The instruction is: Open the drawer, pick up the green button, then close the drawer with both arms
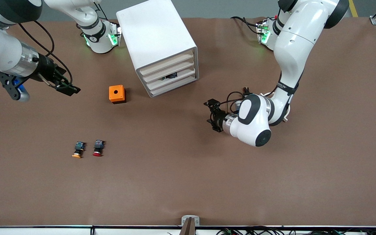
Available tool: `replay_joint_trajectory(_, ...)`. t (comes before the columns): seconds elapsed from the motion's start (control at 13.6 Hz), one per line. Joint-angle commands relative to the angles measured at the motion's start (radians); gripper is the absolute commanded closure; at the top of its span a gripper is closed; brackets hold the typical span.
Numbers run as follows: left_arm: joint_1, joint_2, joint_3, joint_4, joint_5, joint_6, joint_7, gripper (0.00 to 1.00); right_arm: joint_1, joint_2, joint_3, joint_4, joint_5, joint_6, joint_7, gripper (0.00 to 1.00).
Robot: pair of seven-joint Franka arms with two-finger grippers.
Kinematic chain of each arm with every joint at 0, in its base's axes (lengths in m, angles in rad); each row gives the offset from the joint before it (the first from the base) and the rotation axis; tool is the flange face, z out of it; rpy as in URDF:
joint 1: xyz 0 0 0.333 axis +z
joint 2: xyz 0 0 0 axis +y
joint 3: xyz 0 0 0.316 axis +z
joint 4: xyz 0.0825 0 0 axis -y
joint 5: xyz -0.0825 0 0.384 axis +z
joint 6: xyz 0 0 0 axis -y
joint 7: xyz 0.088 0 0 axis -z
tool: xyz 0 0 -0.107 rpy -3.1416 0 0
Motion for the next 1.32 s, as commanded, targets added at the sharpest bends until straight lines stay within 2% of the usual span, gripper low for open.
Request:
replay_joint_trajectory(0.0, -0.036, 0.026, 0.003, 0.01, -0.022, -0.009, -0.099, 0.05, 0.062, 0.002, -0.006, -0.009, 0.017, 0.026, 0.092, 0.0)
replay_joint_trajectory(0.15, -0.072, 0.029, 0.004, 0.011, -0.032, -0.009, -0.157, 0.05, 0.104, 0.009, -0.006, -0.017, 0.017, 0.053, 0.158, 0.0)
replay_joint_trajectory(0.81, -0.087, 0.075, 0.003, 0.015, -0.162, -0.017, -0.3, 0.1, 0.225, 0.017, -0.006, -0.095, 0.022, 0.176, 0.341, 0.0)
replay_joint_trajectory(1.25, -0.132, 0.102, 0.003, 0.013, -0.224, -0.155, -0.319, 0.2, 0.282, 0.054, -0.007, -0.094, 0.022, 0.242, 0.419, 0.0)
